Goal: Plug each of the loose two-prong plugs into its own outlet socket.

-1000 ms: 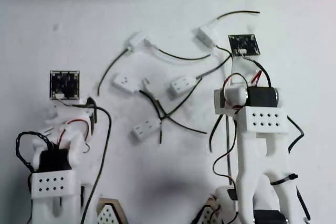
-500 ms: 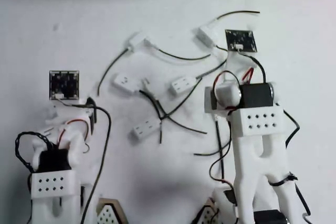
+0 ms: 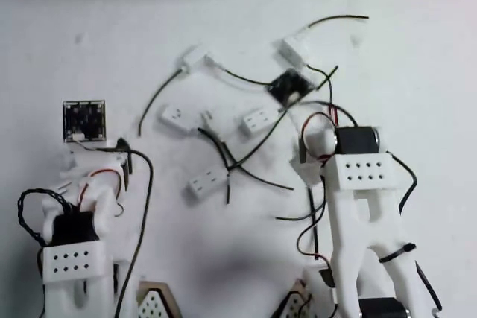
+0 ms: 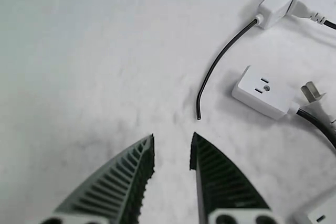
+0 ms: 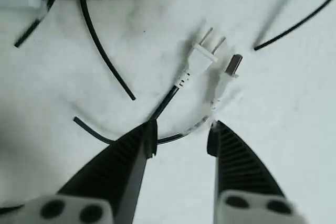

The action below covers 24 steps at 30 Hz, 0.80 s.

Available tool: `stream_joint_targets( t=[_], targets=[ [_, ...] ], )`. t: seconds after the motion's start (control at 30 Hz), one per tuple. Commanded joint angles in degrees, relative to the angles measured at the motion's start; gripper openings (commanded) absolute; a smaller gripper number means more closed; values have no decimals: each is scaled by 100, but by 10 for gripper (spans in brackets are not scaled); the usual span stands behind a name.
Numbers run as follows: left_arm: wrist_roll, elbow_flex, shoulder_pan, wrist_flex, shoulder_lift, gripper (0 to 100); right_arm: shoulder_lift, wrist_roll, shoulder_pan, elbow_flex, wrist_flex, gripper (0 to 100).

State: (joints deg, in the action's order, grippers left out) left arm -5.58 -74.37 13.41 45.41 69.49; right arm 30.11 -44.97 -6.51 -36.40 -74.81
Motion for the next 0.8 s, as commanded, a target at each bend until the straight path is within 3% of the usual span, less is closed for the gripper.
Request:
stream_joint_targets(
  t=[0.0, 0.13, 0.4, 0.57, 0.77],
  targets=[
    [9, 35, 57, -123, 66, 128, 163, -2057, 127, -334, 673, 149],
    [9, 35, 57, -123, 66, 128, 163, -4062, 189, -677, 1402, 149],
    [9, 35, 57, -123, 66, 128, 13, -5178, 189, -941, 1622, 152],
    [9, 35, 66, -123, 66, 128, -857, -5073, 295, -527, 1956, 162],
    [9, 35, 66, -123, 66, 128, -2105, -3235, 708, 624, 1965, 209]
  ],
)
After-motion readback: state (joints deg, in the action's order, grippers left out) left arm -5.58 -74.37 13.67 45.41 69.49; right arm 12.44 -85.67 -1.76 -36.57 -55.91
